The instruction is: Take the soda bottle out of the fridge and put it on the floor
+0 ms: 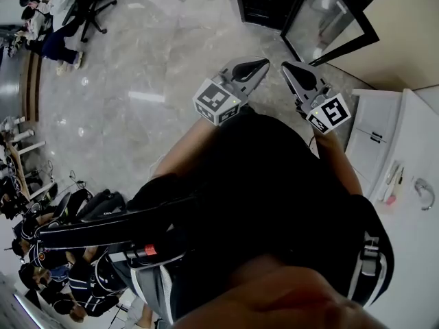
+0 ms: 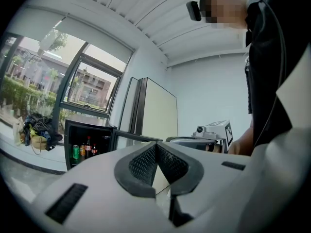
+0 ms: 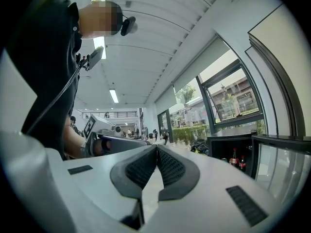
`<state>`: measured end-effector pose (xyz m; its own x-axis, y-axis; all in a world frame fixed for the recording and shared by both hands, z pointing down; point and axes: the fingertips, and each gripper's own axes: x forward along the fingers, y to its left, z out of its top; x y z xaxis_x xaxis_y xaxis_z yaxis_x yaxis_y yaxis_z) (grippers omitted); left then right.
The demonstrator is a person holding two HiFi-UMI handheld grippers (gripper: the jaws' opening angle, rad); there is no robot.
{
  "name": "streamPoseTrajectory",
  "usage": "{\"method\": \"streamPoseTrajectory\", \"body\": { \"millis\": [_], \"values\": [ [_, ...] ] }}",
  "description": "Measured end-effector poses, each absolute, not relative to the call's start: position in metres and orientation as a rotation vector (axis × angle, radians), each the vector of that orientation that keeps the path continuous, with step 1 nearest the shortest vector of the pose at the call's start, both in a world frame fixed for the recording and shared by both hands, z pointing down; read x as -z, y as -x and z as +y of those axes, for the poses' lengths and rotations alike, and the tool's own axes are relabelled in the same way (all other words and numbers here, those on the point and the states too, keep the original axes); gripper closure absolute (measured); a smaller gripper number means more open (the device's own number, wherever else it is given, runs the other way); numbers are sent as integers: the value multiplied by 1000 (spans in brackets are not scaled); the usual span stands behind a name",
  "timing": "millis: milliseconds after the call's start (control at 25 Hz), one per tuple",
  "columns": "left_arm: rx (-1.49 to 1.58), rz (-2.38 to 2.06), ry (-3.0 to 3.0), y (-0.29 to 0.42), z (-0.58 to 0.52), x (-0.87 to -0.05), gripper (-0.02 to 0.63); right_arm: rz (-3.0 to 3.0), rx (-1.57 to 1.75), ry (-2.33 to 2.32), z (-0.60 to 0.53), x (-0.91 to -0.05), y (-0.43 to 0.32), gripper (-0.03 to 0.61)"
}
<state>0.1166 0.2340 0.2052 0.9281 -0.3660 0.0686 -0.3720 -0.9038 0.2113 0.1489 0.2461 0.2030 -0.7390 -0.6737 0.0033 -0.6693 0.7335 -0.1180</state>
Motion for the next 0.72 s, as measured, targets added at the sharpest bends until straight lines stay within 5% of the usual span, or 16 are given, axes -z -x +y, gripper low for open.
{"method": "streamPoseTrajectory", "body": {
  "millis": [720],
  "values": [
    [-25,-430,-2862,-62,90,-224,611,2831,220,1327,110,-217,-98,566]
  ]
}}
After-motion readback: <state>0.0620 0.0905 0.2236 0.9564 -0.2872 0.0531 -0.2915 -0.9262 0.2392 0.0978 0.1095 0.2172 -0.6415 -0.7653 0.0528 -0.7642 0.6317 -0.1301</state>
